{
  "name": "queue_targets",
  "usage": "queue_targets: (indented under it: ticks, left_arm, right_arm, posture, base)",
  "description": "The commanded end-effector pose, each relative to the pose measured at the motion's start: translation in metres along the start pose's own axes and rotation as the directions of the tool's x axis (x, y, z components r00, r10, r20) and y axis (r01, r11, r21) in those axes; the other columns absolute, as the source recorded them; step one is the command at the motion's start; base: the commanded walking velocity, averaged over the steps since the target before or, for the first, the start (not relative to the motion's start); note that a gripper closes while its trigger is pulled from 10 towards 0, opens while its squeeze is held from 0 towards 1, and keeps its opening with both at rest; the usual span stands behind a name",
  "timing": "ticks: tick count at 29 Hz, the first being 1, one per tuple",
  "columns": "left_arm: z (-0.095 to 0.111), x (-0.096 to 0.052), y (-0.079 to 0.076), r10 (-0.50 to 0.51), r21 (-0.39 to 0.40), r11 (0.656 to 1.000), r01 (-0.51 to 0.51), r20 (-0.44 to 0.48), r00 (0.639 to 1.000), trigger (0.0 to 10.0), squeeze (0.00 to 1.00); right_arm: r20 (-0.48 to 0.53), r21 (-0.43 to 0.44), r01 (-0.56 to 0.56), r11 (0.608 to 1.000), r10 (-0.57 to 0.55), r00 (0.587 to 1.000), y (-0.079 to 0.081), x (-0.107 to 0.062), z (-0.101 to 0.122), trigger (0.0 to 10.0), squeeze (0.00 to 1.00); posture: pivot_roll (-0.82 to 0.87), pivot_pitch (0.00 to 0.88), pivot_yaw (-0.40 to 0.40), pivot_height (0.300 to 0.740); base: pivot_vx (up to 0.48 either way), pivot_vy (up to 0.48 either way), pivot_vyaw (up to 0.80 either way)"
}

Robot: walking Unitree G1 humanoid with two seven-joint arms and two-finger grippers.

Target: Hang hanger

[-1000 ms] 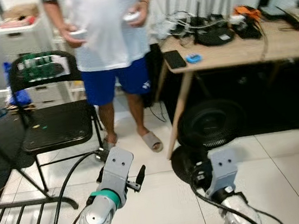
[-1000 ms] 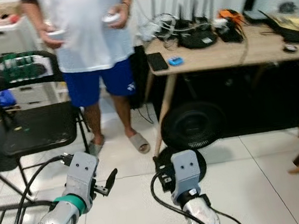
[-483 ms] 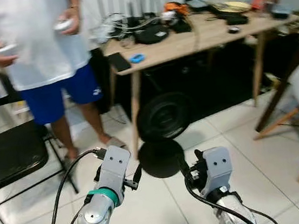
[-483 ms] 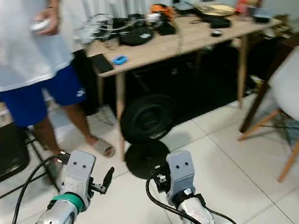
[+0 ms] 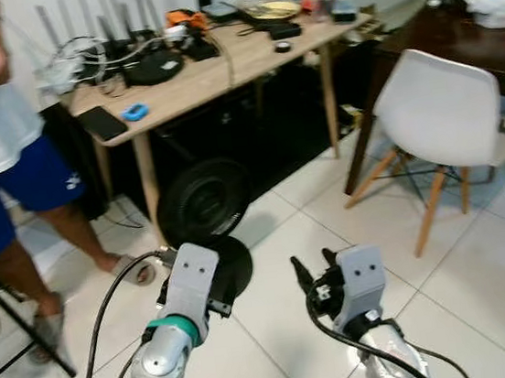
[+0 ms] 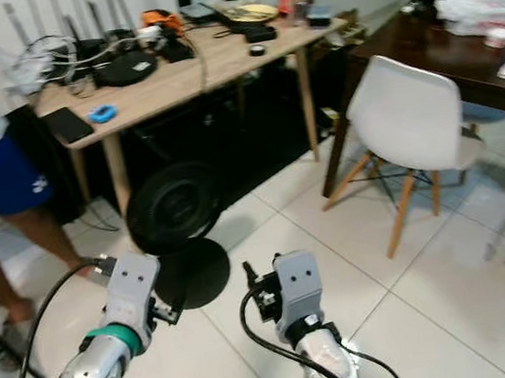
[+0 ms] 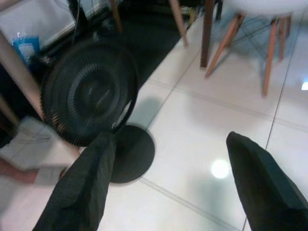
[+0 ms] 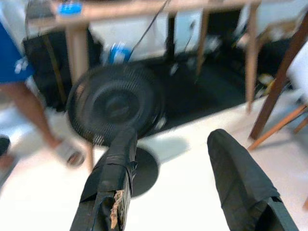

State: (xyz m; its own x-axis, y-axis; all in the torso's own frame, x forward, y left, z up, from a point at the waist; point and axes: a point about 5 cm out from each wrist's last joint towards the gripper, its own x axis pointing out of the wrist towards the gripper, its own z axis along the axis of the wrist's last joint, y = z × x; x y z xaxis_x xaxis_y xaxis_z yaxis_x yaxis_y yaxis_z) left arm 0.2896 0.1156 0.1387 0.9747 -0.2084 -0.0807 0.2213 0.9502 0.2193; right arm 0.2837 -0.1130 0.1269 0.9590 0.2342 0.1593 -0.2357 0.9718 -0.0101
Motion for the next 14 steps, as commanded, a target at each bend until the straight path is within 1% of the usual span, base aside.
queue_targets:
  ticks: [1,10,14]
  left_arm:
    - [-0.0055,-0.0027,0.0076,0.047,0.003,0.999,-0.047,-0.021,0.999,10.0,0.00]
    - [-0.0055,-0.0027,0.0116,0.067,0.005,0.998,-0.066,-0.020,0.998,10.0,0.00]
    - [-0.0036,-0.0038,0.0118,0.077,0.002,0.997,-0.077,-0.001,0.997,10.0,0.00]
  right_arm:
    - [-0.004,0.031,-0.002,1.000,0.002,1.000,0.0043,-0.0001,0.0010,10.0,0.00]
    - [0.015,0.036,-0.002,0.999,0.002,1.000,0.0046,0.0034,0.0072,10.0,0.00]
    - [0.017,0.035,-0.005,0.999,0.004,1.000,0.0049,0.0041,0.0084,10.0,0.00]
  posture:
    - [-0.13,0.086,0.074,0.740]
    - [-0.13,0.085,0.073,0.740]
    - [-0.13,0.084,0.072,0.740]
  base:
    - [0.000,0.000,-0.80]
    - [0.000,0.000,-0.80]
    - [0.000,0.000,-0.80]
